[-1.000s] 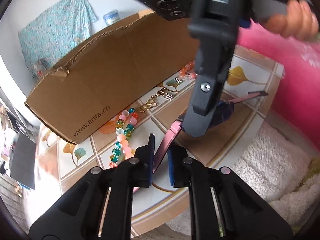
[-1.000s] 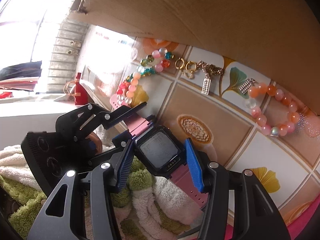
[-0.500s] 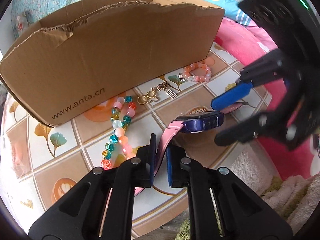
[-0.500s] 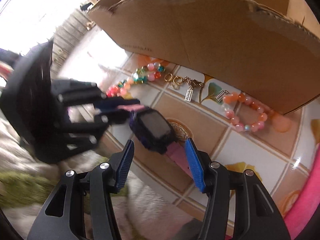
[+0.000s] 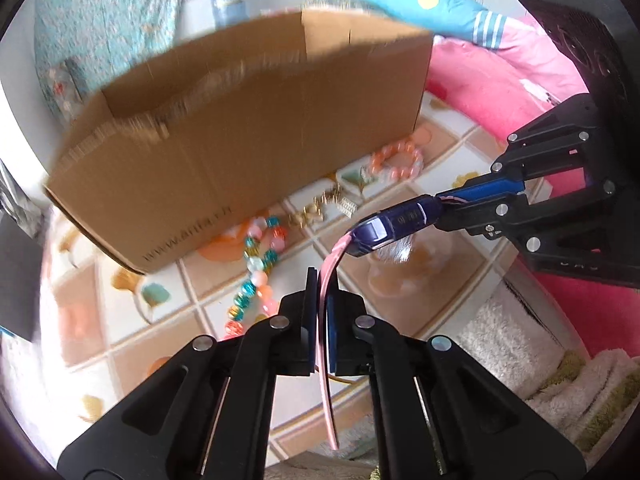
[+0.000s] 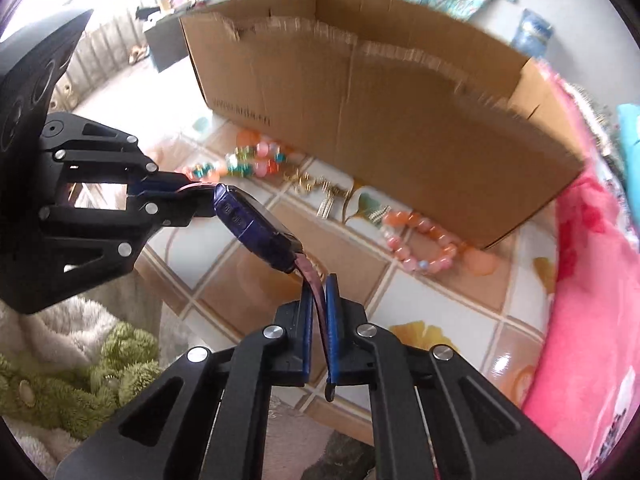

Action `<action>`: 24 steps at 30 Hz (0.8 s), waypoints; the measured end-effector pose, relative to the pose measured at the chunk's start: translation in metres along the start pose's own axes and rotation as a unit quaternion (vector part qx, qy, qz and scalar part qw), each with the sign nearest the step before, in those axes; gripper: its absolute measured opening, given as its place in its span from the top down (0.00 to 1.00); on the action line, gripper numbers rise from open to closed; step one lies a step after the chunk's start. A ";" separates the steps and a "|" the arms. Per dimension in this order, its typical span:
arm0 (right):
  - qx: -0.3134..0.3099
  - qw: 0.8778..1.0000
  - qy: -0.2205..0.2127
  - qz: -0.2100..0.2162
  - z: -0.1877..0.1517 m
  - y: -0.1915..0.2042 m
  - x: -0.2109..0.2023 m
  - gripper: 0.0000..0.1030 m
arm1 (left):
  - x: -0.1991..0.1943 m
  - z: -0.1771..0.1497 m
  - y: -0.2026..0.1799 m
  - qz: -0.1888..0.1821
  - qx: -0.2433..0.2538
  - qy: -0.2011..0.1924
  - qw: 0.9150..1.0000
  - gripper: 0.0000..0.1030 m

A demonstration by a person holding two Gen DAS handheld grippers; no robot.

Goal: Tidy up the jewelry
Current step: 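Carry the watch with both tools over the cardboard box and lower it inside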

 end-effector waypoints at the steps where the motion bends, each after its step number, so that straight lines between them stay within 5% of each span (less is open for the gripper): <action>1: 0.002 1.000 -0.011 -0.006 0.002 -0.002 -0.009 0.94 | -0.007 0.004 -0.002 0.005 0.002 -0.008 1.000 0.97; 7: 0.001 0.994 -0.105 -0.044 0.036 -0.005 -0.090 0.94 | -0.081 0.043 -0.006 0.051 0.031 -0.088 0.994 0.97; 13: -0.003 0.989 -0.145 -0.038 0.112 -0.011 -0.108 0.94 | -0.129 0.099 0.015 0.063 0.042 -0.140 0.987 0.97; 17: 0.015 0.995 -0.097 0.033 0.161 -0.031 -0.078 0.94 | -0.119 0.132 0.060 0.054 0.010 -0.104 0.993 0.97; 24: 0.063 0.982 0.086 0.156 0.212 -0.068 0.047 0.94 | -0.020 0.157 0.143 0.006 -0.077 0.048 0.996 0.97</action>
Point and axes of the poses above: each gripper's, at about its wrist camera, not at the fingertips, and x roughly the way its jaws point, y to its left, z to its top, the point moved 7 cm from there along x, roughly the way its jaws point, and after that the axes turned 8 degrees about -z, right-handed, at the moved point
